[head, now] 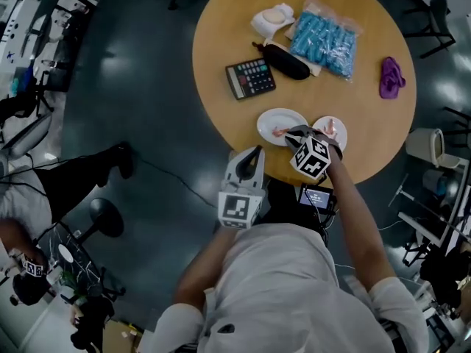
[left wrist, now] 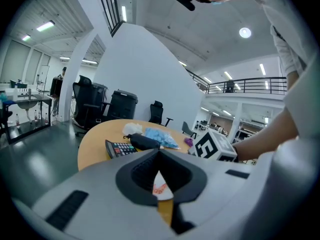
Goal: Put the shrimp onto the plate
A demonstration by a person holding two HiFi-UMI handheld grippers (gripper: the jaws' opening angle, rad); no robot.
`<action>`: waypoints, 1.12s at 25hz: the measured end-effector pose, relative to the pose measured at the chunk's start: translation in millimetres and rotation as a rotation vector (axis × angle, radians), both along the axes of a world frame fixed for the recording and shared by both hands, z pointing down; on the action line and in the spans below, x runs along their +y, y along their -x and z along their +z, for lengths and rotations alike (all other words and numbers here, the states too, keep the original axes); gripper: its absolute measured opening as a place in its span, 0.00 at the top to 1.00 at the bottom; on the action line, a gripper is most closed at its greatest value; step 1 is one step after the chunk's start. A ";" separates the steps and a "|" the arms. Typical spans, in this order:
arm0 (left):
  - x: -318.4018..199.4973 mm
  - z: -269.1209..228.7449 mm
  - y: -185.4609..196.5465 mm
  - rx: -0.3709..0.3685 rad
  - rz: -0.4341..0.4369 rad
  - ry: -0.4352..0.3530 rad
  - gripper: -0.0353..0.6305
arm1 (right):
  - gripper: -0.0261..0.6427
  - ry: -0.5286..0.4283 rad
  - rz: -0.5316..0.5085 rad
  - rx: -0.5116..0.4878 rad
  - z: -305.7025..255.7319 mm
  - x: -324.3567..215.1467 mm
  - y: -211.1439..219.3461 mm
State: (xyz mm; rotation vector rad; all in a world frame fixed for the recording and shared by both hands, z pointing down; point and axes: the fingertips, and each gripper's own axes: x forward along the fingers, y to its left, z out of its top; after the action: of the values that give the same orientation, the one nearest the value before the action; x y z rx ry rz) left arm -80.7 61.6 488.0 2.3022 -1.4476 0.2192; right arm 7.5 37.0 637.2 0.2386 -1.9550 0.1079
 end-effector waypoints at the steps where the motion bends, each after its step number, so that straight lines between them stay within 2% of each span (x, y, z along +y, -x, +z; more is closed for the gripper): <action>1: 0.6 0.0 3.1 0.007 -0.008 0.005 0.94 | 0.85 0.008 -0.022 0.013 1.8 0.5 2.4; 2: 1.3 0.6 6.4 0.013 -0.014 0.009 0.94 | 0.79 0.016 -0.044 0.030 4.1 0.7 4.0; 7: 3.9 7.1 21.4 0.003 -0.017 0.011 0.94 | 0.78 0.014 -0.137 0.120 19.2 -5.1 5.8; 13: 2.8 8.1 29.7 0.007 -0.030 0.015 0.94 | 0.79 0.059 -0.154 0.147 29.8 -6.8 6.5; 19: 0.8 9.0 28.8 0.011 -0.028 0.014 0.94 | 0.88 0.073 -0.089 0.112 29.7 -8.4 10.2; 23: 1.3 7.0 19.5 0.009 -0.005 0.012 0.94 | 0.88 0.053 -0.030 0.067 23.7 -8.7 9.9; 28: 1.0 4.1 4.0 -0.004 0.030 0.012 0.94 | 0.89 0.024 0.064 -0.045 -8.5 3.6 2.3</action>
State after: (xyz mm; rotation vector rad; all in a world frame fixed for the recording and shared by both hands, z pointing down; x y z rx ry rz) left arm -84.7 62.6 492.1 2.3167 -1.4104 0.2408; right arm 5.3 40.6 628.7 0.2854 -1.9902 0.1801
